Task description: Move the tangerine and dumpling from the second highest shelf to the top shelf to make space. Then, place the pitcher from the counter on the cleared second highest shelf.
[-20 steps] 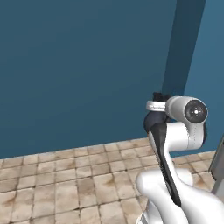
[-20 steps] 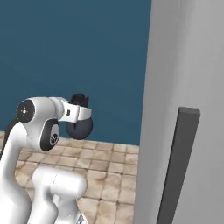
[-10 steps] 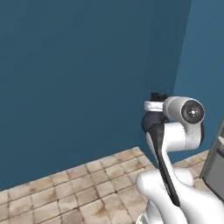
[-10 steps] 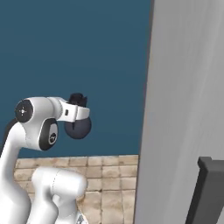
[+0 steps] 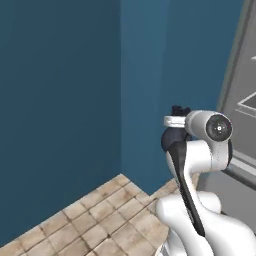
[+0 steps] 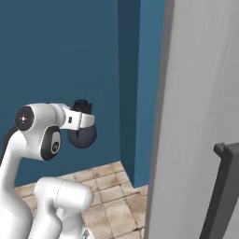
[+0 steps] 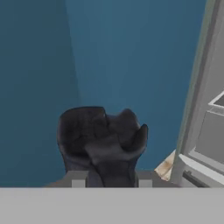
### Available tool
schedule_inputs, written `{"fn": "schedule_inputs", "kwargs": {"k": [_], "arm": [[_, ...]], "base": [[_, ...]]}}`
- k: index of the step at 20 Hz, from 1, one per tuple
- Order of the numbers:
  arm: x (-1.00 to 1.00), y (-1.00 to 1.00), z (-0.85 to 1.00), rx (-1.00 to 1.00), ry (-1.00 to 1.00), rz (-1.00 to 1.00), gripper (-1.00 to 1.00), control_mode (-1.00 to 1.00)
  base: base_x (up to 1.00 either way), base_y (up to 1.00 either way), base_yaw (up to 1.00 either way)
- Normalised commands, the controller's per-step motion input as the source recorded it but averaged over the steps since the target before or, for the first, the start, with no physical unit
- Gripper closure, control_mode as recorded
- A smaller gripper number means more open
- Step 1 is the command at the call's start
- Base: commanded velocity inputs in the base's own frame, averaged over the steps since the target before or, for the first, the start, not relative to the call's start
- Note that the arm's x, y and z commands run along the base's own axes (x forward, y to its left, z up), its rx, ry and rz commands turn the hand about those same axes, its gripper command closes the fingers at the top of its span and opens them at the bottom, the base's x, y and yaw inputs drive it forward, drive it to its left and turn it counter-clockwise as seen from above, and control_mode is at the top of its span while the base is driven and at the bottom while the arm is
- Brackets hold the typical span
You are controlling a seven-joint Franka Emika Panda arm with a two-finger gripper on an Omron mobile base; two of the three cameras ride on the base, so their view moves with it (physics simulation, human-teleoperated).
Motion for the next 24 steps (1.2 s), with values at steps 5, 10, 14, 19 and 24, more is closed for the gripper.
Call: {"fn": "schedule_inputs", "kwargs": {"k": [5, 10, 14, 19, 24], "arm": [[0.00, 0.00, 0.00, 0.00, 0.00, 0.00, 1.00, 1.00], [0.00, 0.00, 0.00, 0.00, 0.00, 0.00, 1.00, 1.00], [0.00, 0.00, 0.00, 0.00, 0.00, 0.00, 1.00, 1.00], [0.00, 0.00, 0.00, 0.00, 0.00, 0.00, 1.00, 1.00], [0.00, 0.00, 0.00, 0.00, 0.00, 0.00, 1.00, 1.00]], "base": [[0.27, 0.00, -0.52], [0.27, 0.02, -0.54], [0.23, 0.04, -0.54], [0.22, 0.16, -0.54], [0.23, 0.24, -0.53]]}}
